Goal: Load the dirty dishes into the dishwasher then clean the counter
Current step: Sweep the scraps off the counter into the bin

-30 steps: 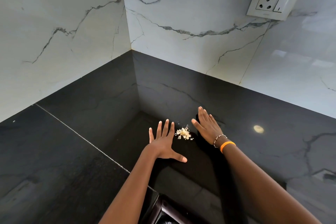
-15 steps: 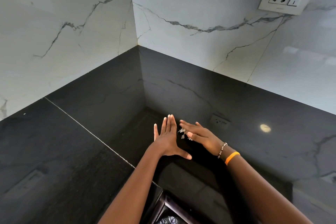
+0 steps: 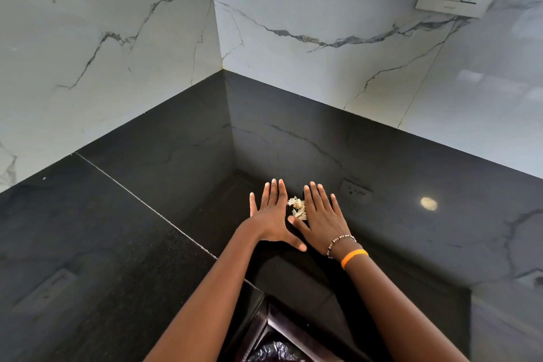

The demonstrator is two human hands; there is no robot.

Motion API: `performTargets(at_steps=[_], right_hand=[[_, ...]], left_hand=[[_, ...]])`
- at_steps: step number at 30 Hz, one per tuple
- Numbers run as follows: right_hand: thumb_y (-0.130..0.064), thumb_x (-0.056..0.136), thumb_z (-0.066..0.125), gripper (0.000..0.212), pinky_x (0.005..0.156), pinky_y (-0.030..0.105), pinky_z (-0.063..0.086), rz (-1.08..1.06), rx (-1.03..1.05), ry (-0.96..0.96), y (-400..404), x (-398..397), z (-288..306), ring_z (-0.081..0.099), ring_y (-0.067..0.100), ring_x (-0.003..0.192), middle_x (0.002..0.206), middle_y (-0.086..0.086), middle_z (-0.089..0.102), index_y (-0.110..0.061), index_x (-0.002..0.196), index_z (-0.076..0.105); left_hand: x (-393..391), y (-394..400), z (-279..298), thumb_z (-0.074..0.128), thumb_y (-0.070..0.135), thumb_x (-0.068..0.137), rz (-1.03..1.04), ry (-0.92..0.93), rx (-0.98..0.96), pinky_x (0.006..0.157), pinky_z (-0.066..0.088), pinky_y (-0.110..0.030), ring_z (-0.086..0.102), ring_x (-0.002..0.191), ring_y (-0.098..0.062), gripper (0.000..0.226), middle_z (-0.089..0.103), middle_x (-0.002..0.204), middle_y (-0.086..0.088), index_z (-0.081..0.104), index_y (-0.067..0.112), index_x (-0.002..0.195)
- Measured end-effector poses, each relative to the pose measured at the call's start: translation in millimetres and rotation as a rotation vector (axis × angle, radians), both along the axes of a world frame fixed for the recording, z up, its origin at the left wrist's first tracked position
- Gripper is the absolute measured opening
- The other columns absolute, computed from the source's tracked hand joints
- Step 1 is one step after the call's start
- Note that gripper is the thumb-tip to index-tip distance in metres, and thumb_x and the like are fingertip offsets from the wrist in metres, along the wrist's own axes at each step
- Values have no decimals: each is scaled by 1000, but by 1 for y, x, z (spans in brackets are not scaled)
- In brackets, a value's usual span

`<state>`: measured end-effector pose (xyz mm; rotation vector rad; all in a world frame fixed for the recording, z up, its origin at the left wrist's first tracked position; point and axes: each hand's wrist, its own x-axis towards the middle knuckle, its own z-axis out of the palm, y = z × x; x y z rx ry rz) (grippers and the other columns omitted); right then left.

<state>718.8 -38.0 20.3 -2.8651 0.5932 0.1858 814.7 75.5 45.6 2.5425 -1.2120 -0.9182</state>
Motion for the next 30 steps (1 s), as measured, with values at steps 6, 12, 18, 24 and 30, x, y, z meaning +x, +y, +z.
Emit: performTargets(at_steps=[6, 12, 18, 24, 30], right_hand=[[-20, 89, 57, 88, 118, 37, 0, 120, 373, 17, -20, 10, 32, -8, 14, 144, 157, 3, -10, -14, 147, -8], [-12, 93, 46, 62, 116, 35, 14, 320, 63, 97, -5, 8, 33, 5, 23, 145, 157, 2, 7, -24, 147, 17], [-7, 95, 42, 49, 111, 26, 25, 306, -47, -153, -1, -4, 15, 27, 17, 139, 151, -1, 30, -21, 141, 36], [0, 57, 82, 35, 62, 22, 56, 318, -130, -395, -11, -5, 5, 68, 19, 81, 93, 2, 71, -14, 88, 72], [2, 74, 69, 14, 67, 26, 49, 137, -35, -405, -7, 3, 11, 63, 26, 80, 86, 5, 66, -10, 83, 70]], left_hand=[[4, 7, 4, 75, 53, 66, 24, 109, -95, 110, -24, -48, -36, 134, -13, 136, -34, 150, 0, -30, 12, 141], [8, 9, 9, 65, 55, 77, 81, 260, -165, 109, -23, -45, -33, 136, -15, 120, -26, 154, -3, -27, 15, 143], [19, 16, 3, 30, 70, 83, 371, 570, -371, 111, -14, -51, -35, 134, -25, 83, -15, 156, 9, -12, 36, 146], [29, 21, -16, 27, 91, 66, 432, 747, -542, 117, -7, -48, -20, 142, -9, 94, -3, 156, 21, 3, 45, 144], [13, 14, -5, 26, 38, 101, 591, 757, -838, 107, 15, -21, 27, 134, -1, 48, 42, 144, 7, 38, 17, 142]])
